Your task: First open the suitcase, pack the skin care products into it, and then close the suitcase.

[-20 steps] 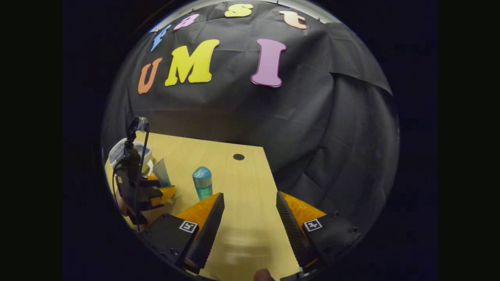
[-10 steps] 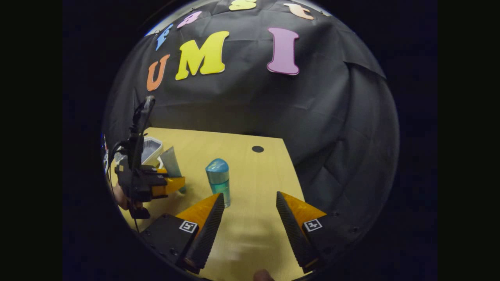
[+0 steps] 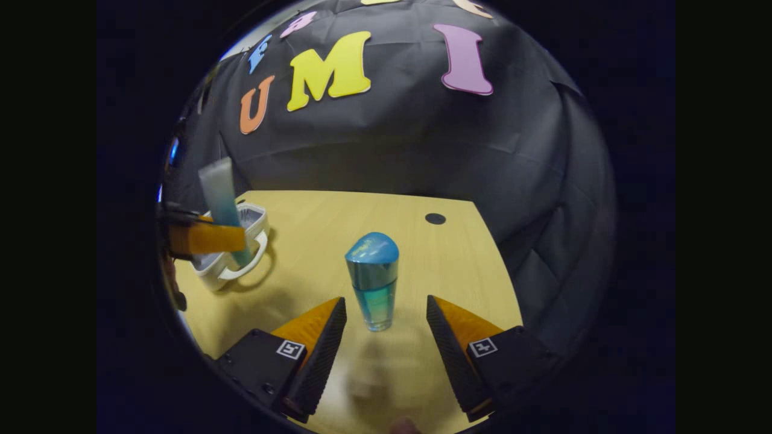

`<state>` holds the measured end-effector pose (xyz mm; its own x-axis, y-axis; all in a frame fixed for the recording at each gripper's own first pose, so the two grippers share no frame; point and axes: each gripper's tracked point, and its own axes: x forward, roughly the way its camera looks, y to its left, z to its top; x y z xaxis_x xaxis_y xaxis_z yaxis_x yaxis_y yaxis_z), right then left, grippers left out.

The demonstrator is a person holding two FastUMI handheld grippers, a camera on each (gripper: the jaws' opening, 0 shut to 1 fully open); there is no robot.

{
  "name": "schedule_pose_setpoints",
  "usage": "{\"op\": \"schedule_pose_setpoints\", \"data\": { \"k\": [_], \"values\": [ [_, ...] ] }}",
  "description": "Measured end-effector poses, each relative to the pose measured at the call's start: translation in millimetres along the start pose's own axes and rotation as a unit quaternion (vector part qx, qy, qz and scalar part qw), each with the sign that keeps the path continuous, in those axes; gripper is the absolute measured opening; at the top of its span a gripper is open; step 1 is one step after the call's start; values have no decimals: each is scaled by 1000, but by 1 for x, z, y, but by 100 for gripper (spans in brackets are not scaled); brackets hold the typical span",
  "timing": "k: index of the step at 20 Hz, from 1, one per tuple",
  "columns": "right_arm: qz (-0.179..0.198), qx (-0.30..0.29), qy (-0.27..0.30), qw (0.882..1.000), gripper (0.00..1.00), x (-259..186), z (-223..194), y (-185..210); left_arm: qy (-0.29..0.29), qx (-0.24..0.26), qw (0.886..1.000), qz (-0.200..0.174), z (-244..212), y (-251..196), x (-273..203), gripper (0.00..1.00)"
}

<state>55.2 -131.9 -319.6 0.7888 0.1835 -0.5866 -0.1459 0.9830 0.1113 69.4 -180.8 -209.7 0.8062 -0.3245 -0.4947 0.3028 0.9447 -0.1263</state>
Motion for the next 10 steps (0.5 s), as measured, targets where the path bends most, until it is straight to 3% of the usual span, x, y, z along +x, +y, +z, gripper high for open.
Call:
{"op": "schedule_pose_setpoints", "data": {
  "k": [4,6,8,10],
  "values": [
    [0,47,32,998,80,36,-11,4,-10,-27,998,47,13,42,-40,33],
    [-7,69,48,996,66,47,-18,3,-7,-34,997,72,11,71,-53,33],
    [-16,72,60,995,65,50,-22,1,-4,-41,995,93,10,96,-66,33],
    [-25,69,58,996,53,53,-19,0,-3,-52,993,109,8,119,-79,33]
  ]
}}
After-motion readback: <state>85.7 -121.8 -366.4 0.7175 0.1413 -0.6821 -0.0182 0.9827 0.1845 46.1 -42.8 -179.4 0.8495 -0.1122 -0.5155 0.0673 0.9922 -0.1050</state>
